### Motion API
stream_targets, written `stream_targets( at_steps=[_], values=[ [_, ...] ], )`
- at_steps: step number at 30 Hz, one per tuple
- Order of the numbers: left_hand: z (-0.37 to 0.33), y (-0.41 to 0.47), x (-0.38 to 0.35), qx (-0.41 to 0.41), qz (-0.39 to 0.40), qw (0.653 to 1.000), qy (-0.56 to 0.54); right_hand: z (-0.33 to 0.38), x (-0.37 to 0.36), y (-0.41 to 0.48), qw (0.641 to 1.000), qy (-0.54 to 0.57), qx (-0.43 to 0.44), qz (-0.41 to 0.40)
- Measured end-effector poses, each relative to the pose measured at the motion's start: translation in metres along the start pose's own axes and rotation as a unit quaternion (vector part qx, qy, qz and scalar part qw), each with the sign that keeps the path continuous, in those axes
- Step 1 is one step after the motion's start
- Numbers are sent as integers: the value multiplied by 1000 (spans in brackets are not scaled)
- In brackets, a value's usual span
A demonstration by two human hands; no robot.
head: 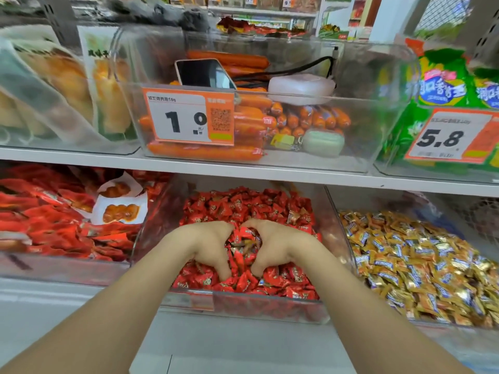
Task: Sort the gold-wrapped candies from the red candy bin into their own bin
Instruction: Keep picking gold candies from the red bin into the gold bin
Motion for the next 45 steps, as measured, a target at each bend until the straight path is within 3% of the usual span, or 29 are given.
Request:
stream_targets(
  at_steps=[5,9,12,17,28,33,37,41,45],
  values=[
    [-2,-13,4,-78,25,982,-168,-1,-1,-4,981,182,17,-65],
    [-2,-34,18,-132,21,950,-283,13,27,-23,971,174,92,-139],
    [-3,-46,20,-125,-5,964,-236,19,32,-48,979,102,132,-113],
    [2,-55,15,-109,-43,979,-166,13,30,-77,985,-59,124,-103],
    [-5,-62,14,-129,-111,978,-120,2,46,-88,969,75,151,-183],
    [-15,-62,17,-160,-146,971,-100,0,44,-84,962,153,138,-177],
    [-16,-64,18,-156,-163,972,-68,-7,36,-78,972,139,117,-151],
    [-13,-62,18,-142,-189,970,-63,-6,54,-83,959,122,117,-230],
    [-30,-61,14,-190,-191,961,-58,15,47,-88,965,-23,144,-217]
  ],
)
Point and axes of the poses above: each hand's wrist, its own y-axis towards the middle knuckle, its own x-axis out of the back of the hand, z = x × y, the point moved 9 cm from there along y, towards the middle knuckle, and after that the axes turned 8 degrees about x, right-handed, at the moved point
